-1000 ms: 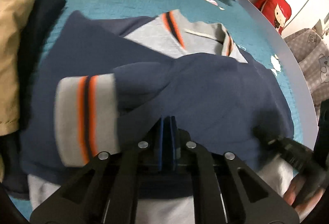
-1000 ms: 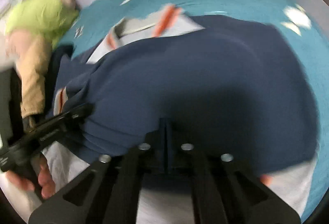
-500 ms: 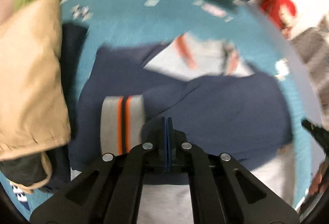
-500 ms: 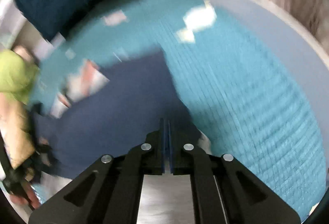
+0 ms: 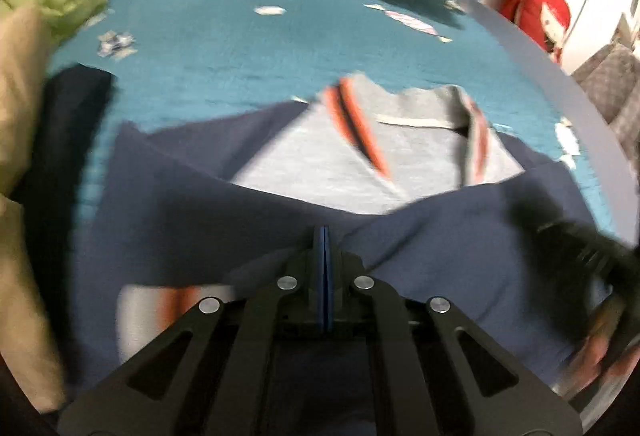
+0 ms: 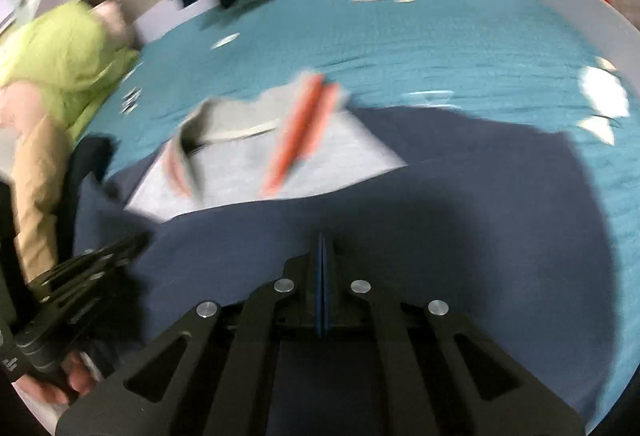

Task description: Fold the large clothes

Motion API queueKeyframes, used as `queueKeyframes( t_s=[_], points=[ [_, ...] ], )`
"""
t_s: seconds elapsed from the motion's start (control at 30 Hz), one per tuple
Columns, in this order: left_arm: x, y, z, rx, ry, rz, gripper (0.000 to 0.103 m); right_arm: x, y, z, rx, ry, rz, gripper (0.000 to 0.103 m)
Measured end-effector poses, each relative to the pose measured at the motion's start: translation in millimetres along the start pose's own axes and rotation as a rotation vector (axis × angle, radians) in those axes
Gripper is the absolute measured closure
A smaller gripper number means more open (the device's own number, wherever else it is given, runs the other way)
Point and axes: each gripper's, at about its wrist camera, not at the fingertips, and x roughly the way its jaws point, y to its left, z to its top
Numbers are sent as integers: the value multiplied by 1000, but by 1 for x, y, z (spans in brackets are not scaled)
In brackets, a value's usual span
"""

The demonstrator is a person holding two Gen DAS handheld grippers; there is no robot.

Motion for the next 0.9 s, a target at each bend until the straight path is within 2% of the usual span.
queueKeyframes(
  t_s=[0.03,0.07,0.1,0.13,0.17,0.3,0.37,0.4,0.43,0.47,0.5,0.53,0.57,0.6,0.67,0.73,0.83,0.9],
  points=[
    [-3,11,2,-18,-1,59,101,-6,-18,3,0,-19,-59,103],
    [-4,19,3,-37,-2,66,101,-8,-34,4,13,-26,-112,103],
    [0,34,2,-83,21,92,101,-7,-50,3,39,-21,-120,103],
    [2,43,1,-101,38,74,101,-10,-67,1,96,-31,-33,103],
    [5,48,-1,-108,33,46,101,-10,-74,-1,130,-40,-10,103],
    [5,37,0,-62,25,107,101,-4,-55,2,73,-41,-98,103],
    [-4,35,7,-68,33,110,100,-11,-61,6,102,-10,-68,100],
    [-8,33,9,-60,32,100,94,-14,-63,8,111,2,-68,100],
    [-14,31,10,-39,32,89,69,-21,-68,10,115,10,-78,97],
    [-21,30,12,-17,29,79,35,-25,-68,11,119,12,-72,85],
    [-30,28,16,-3,7,83,28,-31,-71,15,132,14,-32,74],
    [-41,26,19,0,-31,75,27,-41,-71,13,146,8,-11,45],
    [-47,25,23,5,-43,62,27,-47,-72,17,165,-11,0,29],
    [-53,23,30,13,-42,45,27,-59,-74,22,186,-55,24,27],
    [-61,24,45,9,-41,46,27,-70,-75,33,191,-83,65,24],
    [-61,27,57,-1,-18,57,24,-76,-79,46,179,-105,34,23],
    [-49,35,71,-22,46,93,24,-69,-88,66,165,-73,-31,21],
    [-38,43,76,-36,85,82,24,-58,-97,76,186,-22,-48,21]
  ],
)
